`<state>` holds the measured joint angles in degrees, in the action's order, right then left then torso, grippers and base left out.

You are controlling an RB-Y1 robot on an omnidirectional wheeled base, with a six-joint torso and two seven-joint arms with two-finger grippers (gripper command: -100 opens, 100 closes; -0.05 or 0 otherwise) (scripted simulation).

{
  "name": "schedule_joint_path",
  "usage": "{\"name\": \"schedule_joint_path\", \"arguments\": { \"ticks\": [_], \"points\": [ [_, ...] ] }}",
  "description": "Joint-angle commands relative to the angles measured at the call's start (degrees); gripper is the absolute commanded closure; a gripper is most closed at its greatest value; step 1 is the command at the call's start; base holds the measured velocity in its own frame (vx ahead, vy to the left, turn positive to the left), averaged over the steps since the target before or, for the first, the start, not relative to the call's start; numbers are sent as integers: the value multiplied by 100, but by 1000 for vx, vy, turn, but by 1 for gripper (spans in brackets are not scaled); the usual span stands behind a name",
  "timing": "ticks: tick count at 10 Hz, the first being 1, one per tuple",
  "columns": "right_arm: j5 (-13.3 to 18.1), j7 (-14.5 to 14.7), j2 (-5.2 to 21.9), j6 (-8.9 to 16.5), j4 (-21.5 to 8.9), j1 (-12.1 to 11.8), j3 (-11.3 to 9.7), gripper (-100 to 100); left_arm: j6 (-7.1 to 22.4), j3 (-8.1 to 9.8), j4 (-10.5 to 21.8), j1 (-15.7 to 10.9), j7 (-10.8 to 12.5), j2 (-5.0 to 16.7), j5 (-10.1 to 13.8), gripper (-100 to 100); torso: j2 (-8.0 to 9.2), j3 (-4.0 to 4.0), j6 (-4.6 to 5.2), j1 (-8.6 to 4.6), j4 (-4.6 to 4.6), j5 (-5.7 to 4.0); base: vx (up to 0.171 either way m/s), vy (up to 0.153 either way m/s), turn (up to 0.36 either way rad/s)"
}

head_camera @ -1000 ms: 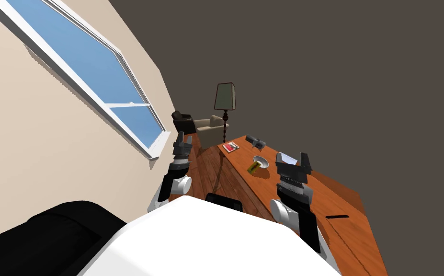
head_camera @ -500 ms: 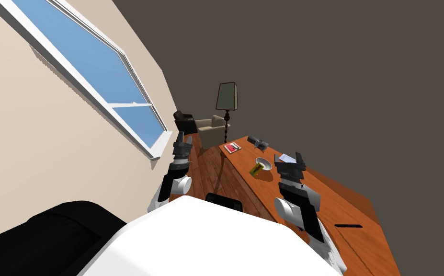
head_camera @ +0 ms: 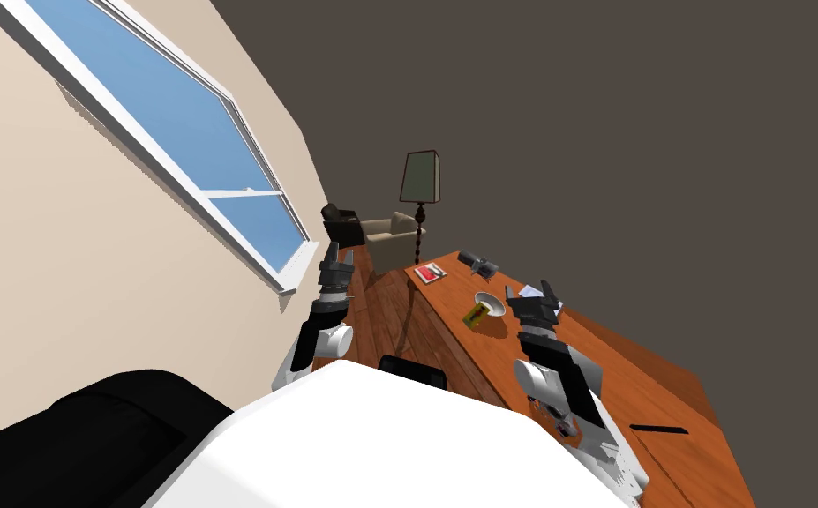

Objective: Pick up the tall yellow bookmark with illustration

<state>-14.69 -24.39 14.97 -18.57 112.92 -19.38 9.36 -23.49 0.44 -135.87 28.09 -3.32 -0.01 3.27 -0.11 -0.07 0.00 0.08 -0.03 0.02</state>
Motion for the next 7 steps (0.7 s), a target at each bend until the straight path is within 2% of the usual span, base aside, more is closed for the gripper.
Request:
{"name": "schedule_joint_path", "arguments": {
  "ticks": [1, 2, 3, 4, 5, 6, 7],
  "points": [
    [-51, -189, 110, 125, -144, 73, 59, -100, 0, 0, 0, 0, 0, 0, 0, 0, 0, 0, 0, 0, 0, 0, 25, 27, 8],
    [-148, -399, 323, 359, -390, 220, 179, -100, 0, 0, 0, 0, 0, 0, 0, 0, 0, 0, 0, 1, 0, 0, 31, 29, 17],
    [-148, -471, 323, 398, -390, 220, 179, -100, 0, 0, 0, 0, 0, 0, 0, 0, -2, -1, 0, 0, 0, 0, 30, 26, 10],
    [-242, -693, 533, 638, -653, 372, 303, -100, 0, 0, 0, 0, 0, 0, 0, 0, -1, -1, 1, 1, 0, 0, 35, 29, 18],
    [-242, -764, 533, 685, -653, 372, 303, -100, 0, 0, 0, 0, 0, 0, 0, 0, -4, -2, 0, 1, -1, 0, 33, 25, 8],
    [-335, -957, 741, 923, -891, 530, 430, -100, 0, 0, 0, 0, 0, 0, 0, 0, -2, -1, 1, 1, -1, 0, 30, 35, 10],
    [-335, -1065, 741, 983, -933, 530, 430, -100, 0, 0, 0, 0, 0, 0, 0, 0, -2, -1, 0, 3, -1, 1, 32, 31, 8]
  ]
}}
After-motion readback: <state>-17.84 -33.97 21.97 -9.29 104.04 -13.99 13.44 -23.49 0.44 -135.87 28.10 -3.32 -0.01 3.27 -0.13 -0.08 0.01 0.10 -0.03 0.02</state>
